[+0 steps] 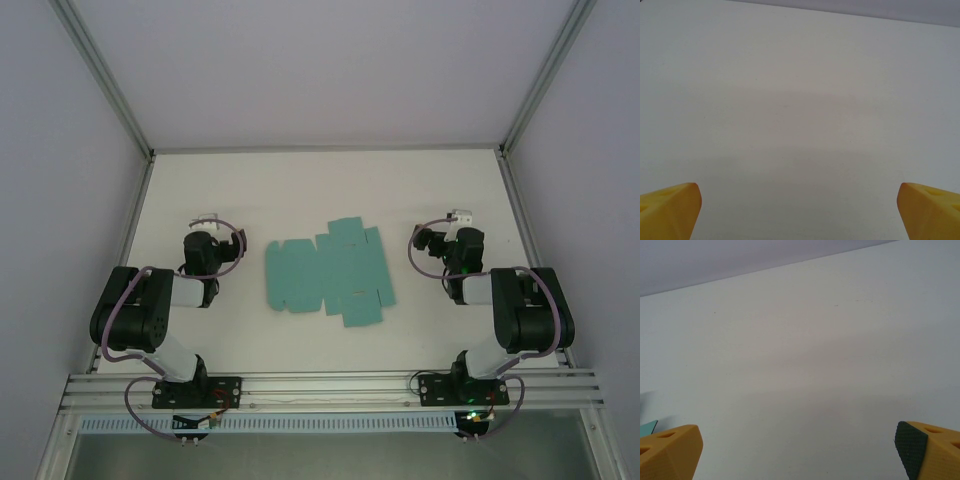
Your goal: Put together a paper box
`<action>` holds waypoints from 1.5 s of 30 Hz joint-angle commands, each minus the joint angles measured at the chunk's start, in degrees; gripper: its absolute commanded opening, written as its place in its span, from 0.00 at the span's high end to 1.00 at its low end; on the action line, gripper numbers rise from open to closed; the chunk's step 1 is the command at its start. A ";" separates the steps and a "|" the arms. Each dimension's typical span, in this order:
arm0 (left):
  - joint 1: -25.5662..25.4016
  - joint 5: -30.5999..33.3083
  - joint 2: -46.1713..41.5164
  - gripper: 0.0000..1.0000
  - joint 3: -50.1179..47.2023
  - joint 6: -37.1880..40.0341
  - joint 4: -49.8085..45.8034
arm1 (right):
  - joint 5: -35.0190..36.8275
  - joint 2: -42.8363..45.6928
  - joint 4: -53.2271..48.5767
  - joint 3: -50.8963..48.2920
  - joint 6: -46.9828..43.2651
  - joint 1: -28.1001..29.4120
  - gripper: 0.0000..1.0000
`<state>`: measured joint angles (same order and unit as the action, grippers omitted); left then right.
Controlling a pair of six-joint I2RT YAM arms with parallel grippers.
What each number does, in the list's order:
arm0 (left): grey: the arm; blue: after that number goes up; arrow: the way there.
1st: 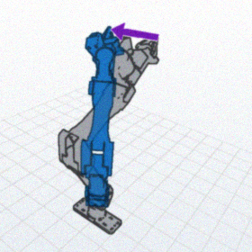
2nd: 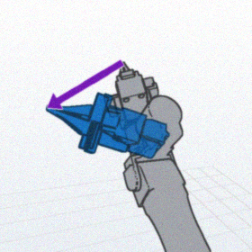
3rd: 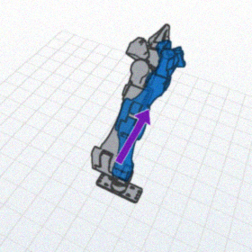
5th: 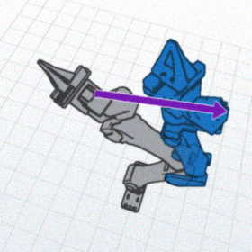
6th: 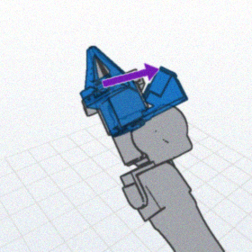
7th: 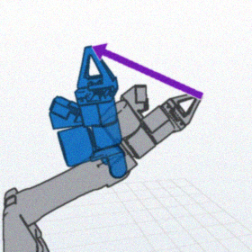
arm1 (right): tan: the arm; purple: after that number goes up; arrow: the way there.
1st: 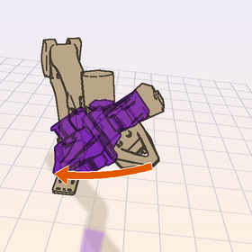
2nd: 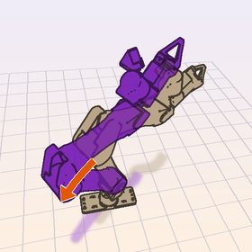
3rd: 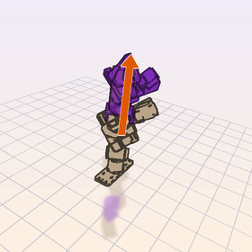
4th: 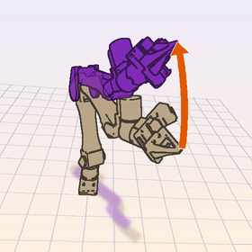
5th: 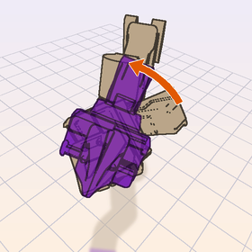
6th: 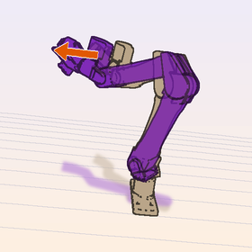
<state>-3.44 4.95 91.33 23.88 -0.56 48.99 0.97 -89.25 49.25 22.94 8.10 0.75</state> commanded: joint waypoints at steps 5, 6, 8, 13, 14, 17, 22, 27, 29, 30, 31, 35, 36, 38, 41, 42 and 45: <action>0.45 -0.96 -0.58 0.00 0.16 0.32 -0.39 | -1.36 0.61 1.94 -0.09 -0.37 -0.08 0.00; 0.45 -1.00 -0.61 0.00 0.24 0.41 -0.30 | -1.25 0.85 1.66 0.07 -0.41 -0.10 0.00; 0.45 0.38 -1.73 0.00 1.18 -0.11 -3.07 | -0.82 2.68 1.53 -0.47 -0.37 -0.01 0.00; 0.44 3.05 -12.24 0.00 7.38 -2.71 -22.69 | 2.72 13.23 -11.37 1.47 1.52 0.02 0.00; 0.45 2.70 -14.08 0.00 8.70 -4.94 -26.84 | 2.72 14.74 -16.40 3.20 2.50 0.01 0.00; -0.05 -2.83 -16.59 0.00 14.37 -12.58 -40.19 | 2.76 17.02 -29.37 8.87 4.97 1.10 0.00; -5.79 -11.80 -15.54 0.00 19.75 -22.09 -51.84 | -0.18 18.11 -49.74 18.50 11.11 7.22 0.00; -10.35 -14.74 -16.18 0.00 17.29 -27.93 -54.09 | -9.88 11.60 -63.06 25.41 19.35 14.69 0.19; -11.93 -17.70 -14.36 0.00 17.37 -29.29 -55.65 | -13.33 7.48 -63.90 26.55 22.35 16.92 0.31; -13.30 -19.46 -13.53 0.01 17.20 -29.41 -55.48 | -14.83 5.20 -63.98 27.32 22.66 18.33 0.35; -14.49 -20.59 -12.98 0.01 17.19 -29.52 -55.42 | -15.10 3.35 -64.29 28.04 23.02 19.51 0.38; -16.02 -21.55 -13.12 0.03 15.72 -30.29 -55.36 | -15.02 -3.07 -62.49 28.74 25.61 21.45 0.52; -16.05 -20.71 -13.37 0.03 15.22 -29.93 -55.72 | -14.63 -4.53 -62.39 28.87 25.94 21.43 0.54; -16.04 -19.38 -13.38 0.03 14.57 -28.81 -57.01 | -14.41 -7.23 -61.95 29.01 26.54 21.42 0.56; -16.12 -21.07 -11.87 0.05 13.21 -29.12 -55.51 | -13.16 -9.88 -61.58 28.66 27.08 21.41 0.59; -16.10 -22.37 -11.06 0.06 12.68 -29.57 -53.94 | -12.72 -10.66 -61.66 28.57 27.06 21.41 0.60; -16.14 -23.16 -8.44 0.12 12.45 -30.88 -51.52 | -12.05 -12.30 -61.38 27.97 27.41 21.48 0.60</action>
<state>-19.42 -16.03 80.82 36.97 -29.91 -4.54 -12.69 -98.65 -10.72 51.48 34.11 22.20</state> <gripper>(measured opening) 0.899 0.403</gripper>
